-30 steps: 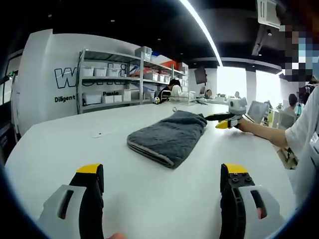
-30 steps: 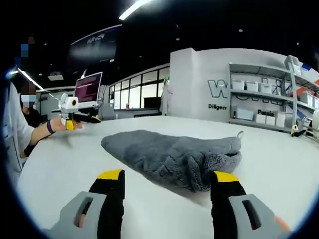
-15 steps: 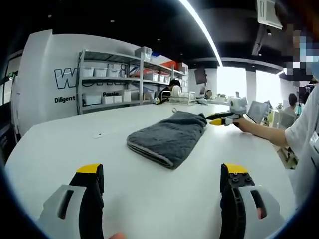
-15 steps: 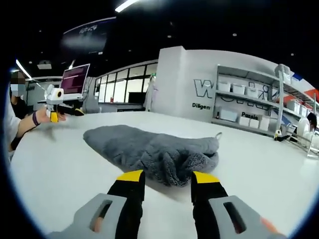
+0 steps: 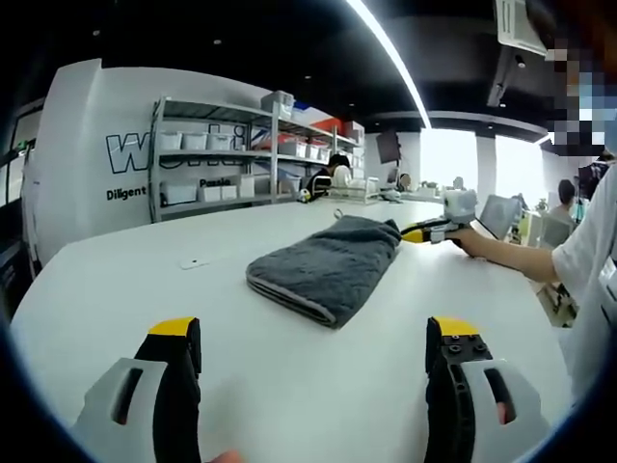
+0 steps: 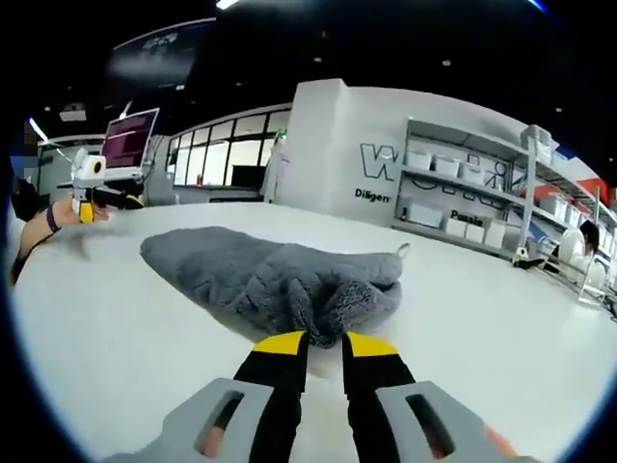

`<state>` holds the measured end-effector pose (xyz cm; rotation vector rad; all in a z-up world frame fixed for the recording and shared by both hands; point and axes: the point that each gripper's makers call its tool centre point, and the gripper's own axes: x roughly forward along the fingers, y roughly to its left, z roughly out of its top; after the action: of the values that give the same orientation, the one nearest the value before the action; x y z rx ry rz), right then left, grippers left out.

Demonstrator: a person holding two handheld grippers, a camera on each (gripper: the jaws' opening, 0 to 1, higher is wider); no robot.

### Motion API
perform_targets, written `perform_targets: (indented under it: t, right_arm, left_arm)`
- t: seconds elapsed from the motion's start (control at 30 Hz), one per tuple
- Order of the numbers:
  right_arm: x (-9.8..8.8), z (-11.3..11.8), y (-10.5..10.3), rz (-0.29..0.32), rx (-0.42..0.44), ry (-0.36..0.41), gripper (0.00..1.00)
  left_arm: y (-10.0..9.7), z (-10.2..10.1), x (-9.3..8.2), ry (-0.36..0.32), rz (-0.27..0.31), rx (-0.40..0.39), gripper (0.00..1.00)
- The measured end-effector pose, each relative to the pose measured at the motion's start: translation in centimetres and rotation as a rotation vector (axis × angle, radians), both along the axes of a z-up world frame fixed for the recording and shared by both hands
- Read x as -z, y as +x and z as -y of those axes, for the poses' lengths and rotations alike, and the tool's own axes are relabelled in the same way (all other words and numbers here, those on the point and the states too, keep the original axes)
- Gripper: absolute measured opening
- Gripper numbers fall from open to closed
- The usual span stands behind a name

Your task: Open the folded towel by lifting each exposed corner and separating the folded layers until the towel lies flat within the target outline without major curled edges

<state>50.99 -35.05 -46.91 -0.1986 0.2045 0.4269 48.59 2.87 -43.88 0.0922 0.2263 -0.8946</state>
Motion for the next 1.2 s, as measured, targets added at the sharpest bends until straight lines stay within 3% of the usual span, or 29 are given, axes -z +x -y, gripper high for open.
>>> perform_targets:
  t: [0.27, 0.57, 0.67, 0.9, 1.07, 1.2]
  right_arm:
    - [0.4, 0.0, 0.1, -0.005, 0.002, -0.035, 0.00]
    - [0.5, -0.8, -0.3, -0.025, -0.025, -0.017, 0.00]
    - [0.4, -1.8, -0.6, -0.049, -0.062, 0.024, 0.00]
    - [0.6, -5.1, -1.9, -0.083, -0.174, 0.034, 0.00]
    - [0.7, -8.5, -3.3, -0.099, -0.293, 0.031, 0.00]
    - [1.0, -10.9, -4.2, -0.099, -0.366, -0.015, 0.00]
  left_arm:
    - [0.0, 0.0, 0.0, -0.001, 0.002, -0.001, 0.96]
    - [0.0, -0.1, -0.1, -0.005, 0.002, -0.006, 0.96]
    - [0.1, -0.1, 0.0, -0.002, 0.000, -0.006, 0.96]
    - [0.1, -0.2, 0.0, -0.003, -0.001, -0.009, 0.96]
    - [0.2, -0.3, 0.0, -0.005, -0.001, -0.013, 0.96]
    - [0.3, -0.4, 0.0, -0.005, -0.001, -0.015, 0.96]
